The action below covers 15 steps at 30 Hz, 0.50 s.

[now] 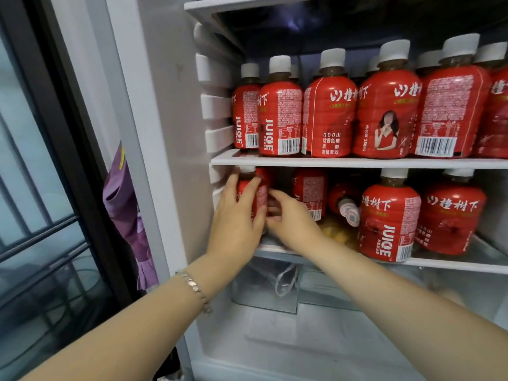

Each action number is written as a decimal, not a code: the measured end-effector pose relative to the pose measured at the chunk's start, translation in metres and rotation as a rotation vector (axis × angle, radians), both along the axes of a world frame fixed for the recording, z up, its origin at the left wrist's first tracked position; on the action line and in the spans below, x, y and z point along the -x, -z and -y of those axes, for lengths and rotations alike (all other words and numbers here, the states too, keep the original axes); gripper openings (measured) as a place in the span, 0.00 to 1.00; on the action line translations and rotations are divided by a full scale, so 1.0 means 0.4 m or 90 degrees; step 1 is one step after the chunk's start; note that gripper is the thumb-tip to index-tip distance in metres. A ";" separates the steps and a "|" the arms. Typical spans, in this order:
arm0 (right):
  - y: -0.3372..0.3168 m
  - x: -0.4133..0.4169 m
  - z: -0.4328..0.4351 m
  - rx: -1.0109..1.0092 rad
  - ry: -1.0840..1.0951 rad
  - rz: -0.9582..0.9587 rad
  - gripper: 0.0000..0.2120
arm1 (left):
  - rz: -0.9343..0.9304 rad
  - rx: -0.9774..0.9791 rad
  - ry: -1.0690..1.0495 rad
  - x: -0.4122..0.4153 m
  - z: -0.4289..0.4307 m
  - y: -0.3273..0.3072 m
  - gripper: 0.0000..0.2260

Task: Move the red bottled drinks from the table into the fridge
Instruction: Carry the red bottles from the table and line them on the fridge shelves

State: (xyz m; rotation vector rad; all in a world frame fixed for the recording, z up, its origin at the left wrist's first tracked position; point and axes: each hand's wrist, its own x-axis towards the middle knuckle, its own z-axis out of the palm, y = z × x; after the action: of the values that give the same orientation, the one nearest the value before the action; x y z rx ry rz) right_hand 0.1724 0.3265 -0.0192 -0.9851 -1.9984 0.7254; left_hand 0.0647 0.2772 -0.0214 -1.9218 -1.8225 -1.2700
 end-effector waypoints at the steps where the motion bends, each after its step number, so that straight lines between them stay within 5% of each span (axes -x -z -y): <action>1: 0.002 -0.008 -0.002 -0.044 0.058 0.024 0.26 | -0.046 0.008 -0.031 0.002 -0.009 0.011 0.26; 4: -0.005 -0.046 -0.009 -0.153 0.284 -0.001 0.30 | -0.123 -0.005 -0.079 0.001 -0.031 0.036 0.32; 6: -0.015 -0.060 -0.044 -0.102 0.345 0.009 0.35 | -0.133 -0.013 -0.083 0.002 -0.042 0.041 0.33; 10: -0.033 -0.054 -0.127 0.023 0.324 0.029 0.42 | -0.153 -0.014 -0.065 0.003 -0.051 0.035 0.34; 15: -0.021 -0.059 -0.102 -0.038 0.325 -0.004 0.39 | -0.106 0.014 -0.047 0.007 -0.079 0.020 0.33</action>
State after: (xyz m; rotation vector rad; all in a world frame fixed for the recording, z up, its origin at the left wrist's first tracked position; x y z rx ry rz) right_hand 0.1960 0.3674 -0.0108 -1.3790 -1.6457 0.3828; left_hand 0.0621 0.3089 -0.0293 -1.8903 -1.8122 -1.0383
